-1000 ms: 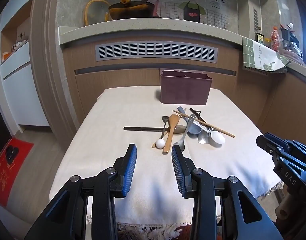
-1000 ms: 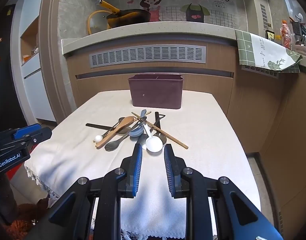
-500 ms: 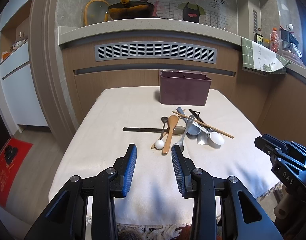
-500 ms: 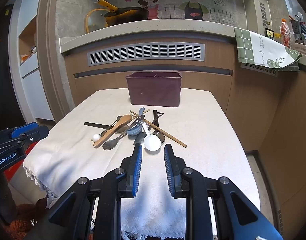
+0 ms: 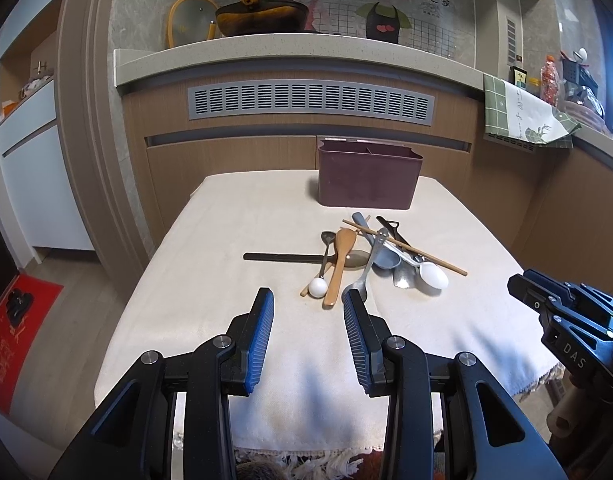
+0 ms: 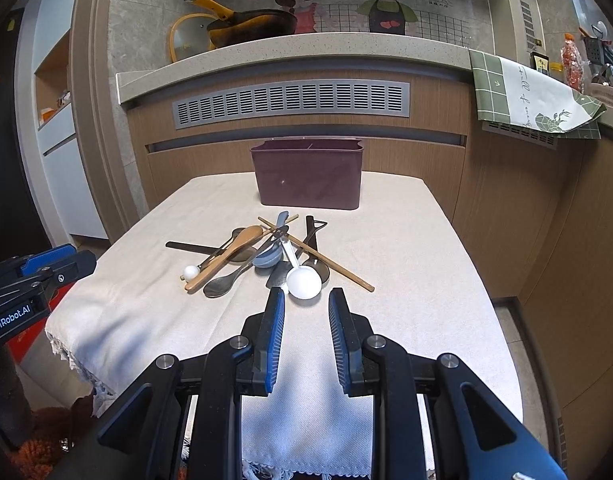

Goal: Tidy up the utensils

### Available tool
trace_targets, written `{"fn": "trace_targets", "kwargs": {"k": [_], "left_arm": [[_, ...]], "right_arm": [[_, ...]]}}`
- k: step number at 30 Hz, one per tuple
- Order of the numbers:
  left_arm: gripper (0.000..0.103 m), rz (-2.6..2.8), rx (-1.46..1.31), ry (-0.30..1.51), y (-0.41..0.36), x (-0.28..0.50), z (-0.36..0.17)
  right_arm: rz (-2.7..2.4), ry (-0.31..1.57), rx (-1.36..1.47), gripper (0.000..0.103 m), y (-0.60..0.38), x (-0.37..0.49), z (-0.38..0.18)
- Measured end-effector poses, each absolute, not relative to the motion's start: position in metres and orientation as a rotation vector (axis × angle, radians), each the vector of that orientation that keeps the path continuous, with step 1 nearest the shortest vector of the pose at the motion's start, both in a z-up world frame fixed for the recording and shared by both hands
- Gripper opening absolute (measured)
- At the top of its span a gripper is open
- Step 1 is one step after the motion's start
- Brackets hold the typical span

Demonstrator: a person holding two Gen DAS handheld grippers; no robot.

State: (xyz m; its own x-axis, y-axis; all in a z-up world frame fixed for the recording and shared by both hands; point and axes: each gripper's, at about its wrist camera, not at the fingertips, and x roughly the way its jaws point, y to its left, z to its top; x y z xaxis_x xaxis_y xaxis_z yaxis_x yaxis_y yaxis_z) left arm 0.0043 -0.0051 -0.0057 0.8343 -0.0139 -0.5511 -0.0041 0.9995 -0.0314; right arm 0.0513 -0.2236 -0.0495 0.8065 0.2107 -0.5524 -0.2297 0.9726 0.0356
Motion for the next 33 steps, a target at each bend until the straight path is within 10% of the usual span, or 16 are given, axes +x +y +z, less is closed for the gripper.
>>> {"fn": "trace_targets", "kwargs": {"k": [33], "left_arm": [[0.038,-0.01,-0.037,0.59,-0.0056,0.0062,-0.0126]], "right_arm": [[0.236,0.607,-0.022,0.022,-0.2245,0.0538,-0.0522]]}}
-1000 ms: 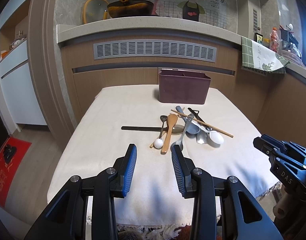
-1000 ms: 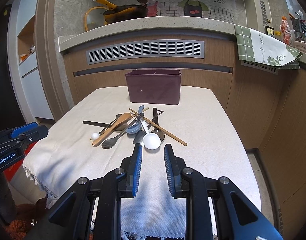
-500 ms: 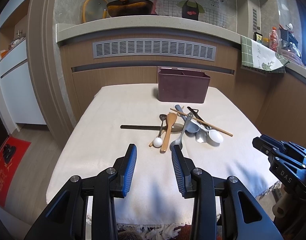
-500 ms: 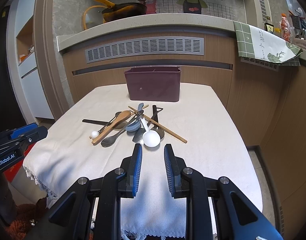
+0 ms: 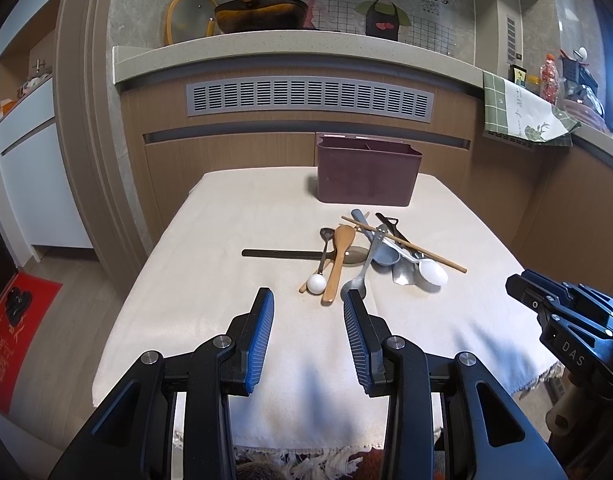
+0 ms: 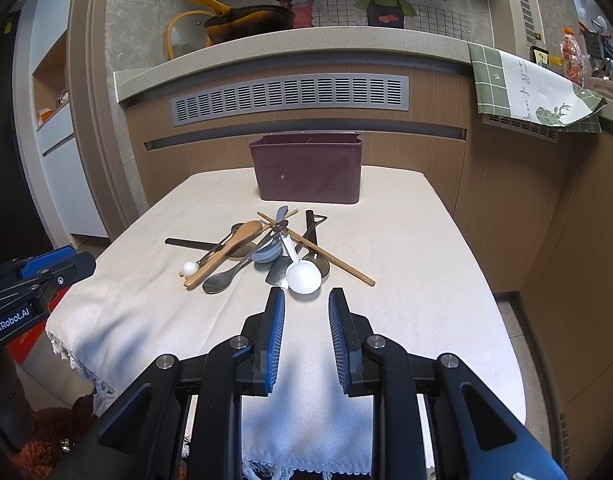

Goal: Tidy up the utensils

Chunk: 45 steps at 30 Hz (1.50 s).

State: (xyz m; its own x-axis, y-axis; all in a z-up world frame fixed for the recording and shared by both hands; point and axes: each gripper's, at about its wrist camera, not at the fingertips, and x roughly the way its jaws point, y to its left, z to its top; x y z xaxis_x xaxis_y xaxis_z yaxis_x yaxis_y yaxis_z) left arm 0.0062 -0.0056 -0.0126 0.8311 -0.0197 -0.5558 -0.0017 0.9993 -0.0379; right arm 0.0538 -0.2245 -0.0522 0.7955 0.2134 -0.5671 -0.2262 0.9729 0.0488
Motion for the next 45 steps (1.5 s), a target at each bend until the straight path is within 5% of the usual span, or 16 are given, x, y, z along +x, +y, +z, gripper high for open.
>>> {"fn": "trace_targets", "kwargs": {"k": [18,37,45], "left_arm": [[0.038,-0.053,-0.007,0.623,-0.005,0.037,-0.015],[0.038,-0.139,-0.052,0.697,0.034,0.122,-0.047],[0.038,-0.175,-0.137,0.597,0.041,0.184,-0.008]], "right_arm": [[0.235,0.64,-0.048,0.022,-0.222,0.068,-0.055],[0.432,0.786,-0.166,0.022,-0.21,0.175,-0.078],[0.563,0.822,-0.268,0.022,-0.198,0.198,-0.073]]}}
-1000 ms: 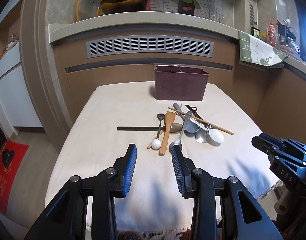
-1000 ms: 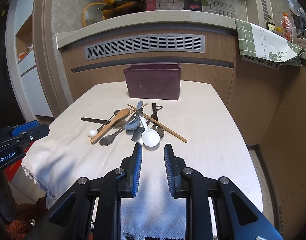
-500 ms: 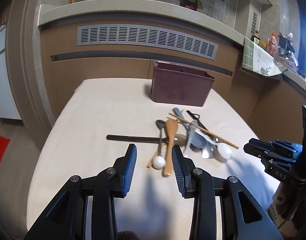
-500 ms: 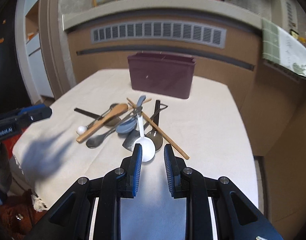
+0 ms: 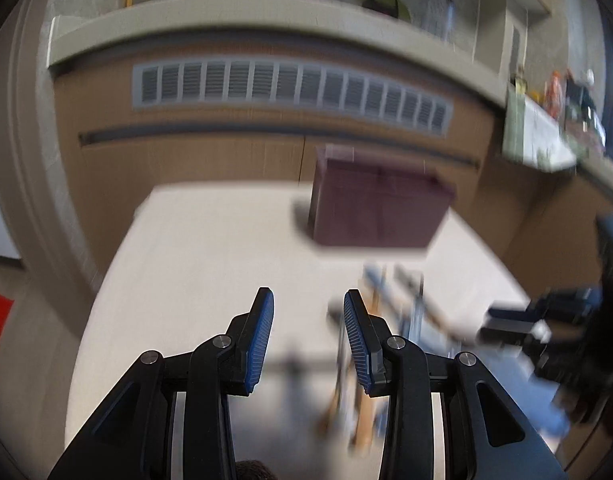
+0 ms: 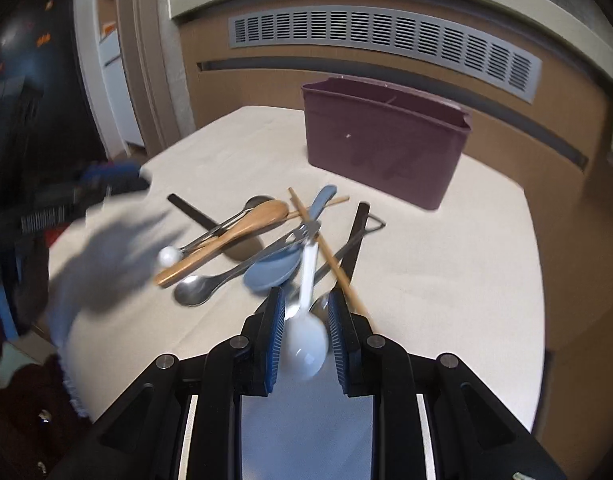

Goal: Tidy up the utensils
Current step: 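Reach into the pile and grasp a wooden chopstick with the right gripper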

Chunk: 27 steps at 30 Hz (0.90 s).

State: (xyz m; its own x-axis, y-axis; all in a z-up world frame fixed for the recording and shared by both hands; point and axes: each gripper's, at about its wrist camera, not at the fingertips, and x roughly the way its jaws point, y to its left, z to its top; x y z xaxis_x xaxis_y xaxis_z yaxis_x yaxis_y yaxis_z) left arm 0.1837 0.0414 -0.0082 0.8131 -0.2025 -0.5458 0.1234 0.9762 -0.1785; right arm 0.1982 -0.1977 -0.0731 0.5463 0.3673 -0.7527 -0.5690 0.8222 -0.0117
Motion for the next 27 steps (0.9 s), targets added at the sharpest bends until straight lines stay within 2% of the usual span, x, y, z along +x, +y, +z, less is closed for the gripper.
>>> {"fn": "trace_targets", "kwargs": {"k": [4,6,10,19,22,27], "left_arm": [[0.038,-0.175,-0.157,0.488,0.044,0.236,0.017],[0.038,-0.178,-0.125,0.492,0.043,0.266,0.028],[0.038,-0.204,-0.123,0.551,0.047,0.294,0.025],[0.038,-0.159,-0.095,0.607,0.057,0.202,-0.022],[0.038,-0.152,-0.097,0.661,0.058,0.173,-0.036],[0.038,-0.167,-0.117,0.708,0.056,0.149,-0.039]], "right_arm": [[0.585,0.794,-0.234,0.022,-0.193,0.253,-0.062],[0.597,0.791,-0.235,0.022,-0.192,0.284,-0.061],[0.641,0.923,-0.206,0.022,-0.201,0.317,-0.072],[0.73,0.929,-0.28,0.022,-0.192,0.279,-0.092],[0.694,0.906,-0.352,0.018,-0.186,0.268,-0.102],[0.718,0.962,-0.291,0.016,-0.181,0.283,-0.109]]}}
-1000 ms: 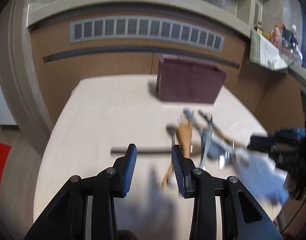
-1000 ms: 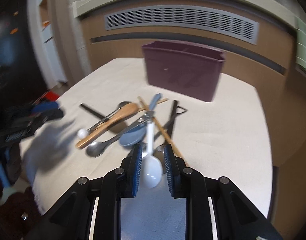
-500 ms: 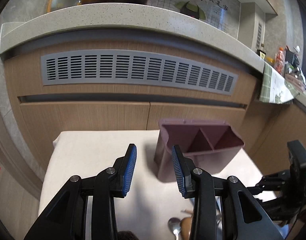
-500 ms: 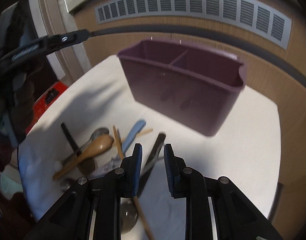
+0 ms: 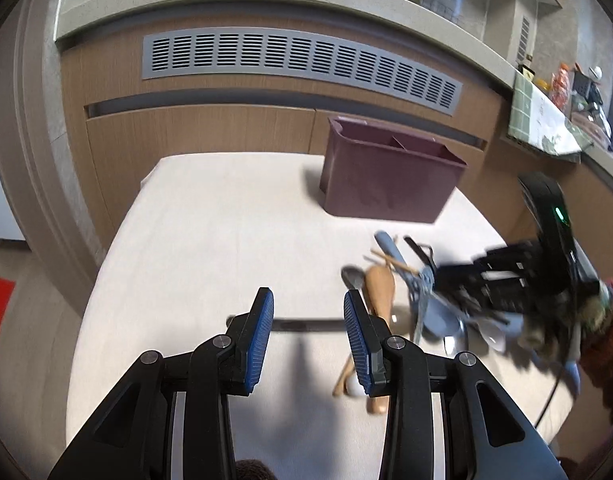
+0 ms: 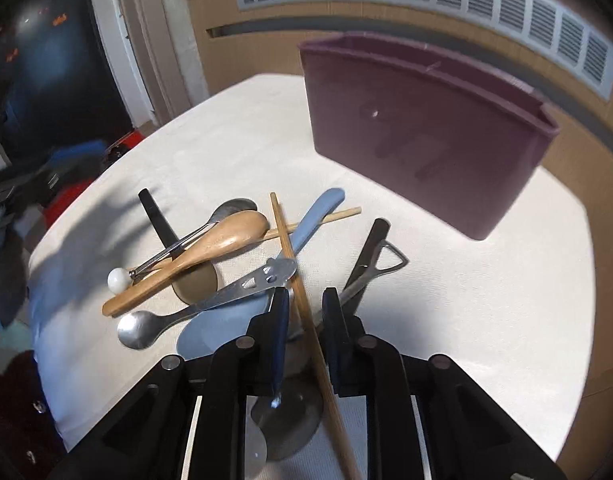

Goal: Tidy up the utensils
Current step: 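Reach into the pile and grasp a wooden chopstick with the right gripper, then grasp the white-ball-handled spoon with the left gripper while right holds the chopstick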

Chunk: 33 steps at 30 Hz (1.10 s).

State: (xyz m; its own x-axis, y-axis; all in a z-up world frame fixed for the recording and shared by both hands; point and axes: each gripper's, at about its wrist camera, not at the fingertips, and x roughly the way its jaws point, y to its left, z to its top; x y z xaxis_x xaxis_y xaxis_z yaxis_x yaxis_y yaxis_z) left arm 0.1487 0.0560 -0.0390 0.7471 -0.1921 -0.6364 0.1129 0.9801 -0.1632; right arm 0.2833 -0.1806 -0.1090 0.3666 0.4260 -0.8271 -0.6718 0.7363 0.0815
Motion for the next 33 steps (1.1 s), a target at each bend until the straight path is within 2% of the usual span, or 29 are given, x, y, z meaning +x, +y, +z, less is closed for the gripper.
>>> {"fn": "trace_targets", "kwargs": {"k": [4,5,6,8,11,14,22,30,33], "left_arm": [[0.038,-0.189,-0.118,0.65,0.046,0.175,-0.019],[0.038,-0.192,-0.112,0.631,0.044,0.187,-0.012],[0.038,-0.194,-0.097,0.601,0.044,0.199,-0.005],[0.038,-0.201,-0.072,0.605,0.044,0.223,0.004],[0.038,-0.237,-0.09,0.633,0.047,0.229,0.008],[0.038,-0.208,-0.068,0.616,0.046,0.199,-0.013],[0.037,-0.188,-0.071,0.728,0.025,0.137,-0.061],[0.036,-0.2,-0.018,0.814,0.007,0.15,-0.076],[0.03,-0.183,-0.028,0.829,0.008,0.152,-0.079]], "right_arm": [[0.752,1.019,-0.249,0.016,-0.17,0.302,-0.11],[0.757,1.029,-0.249,0.014,-0.166,0.305,-0.112],[0.762,1.039,-0.266,0.008,-0.16,0.311,-0.114],[0.776,1.045,-0.345,0.005,-0.149,0.315,-0.118],[0.754,1.076,-0.327,0.005,-0.154,0.324,-0.114],[0.682,1.033,-0.206,0.005,-0.182,0.323,-0.099],[0.513,0.926,0.122,0.005,-0.236,0.282,-0.089],[0.46,0.822,0.133,0.005,-0.246,0.249,-0.078],[0.436,0.796,0.113,0.005,-0.25,0.246,-0.082]]}}
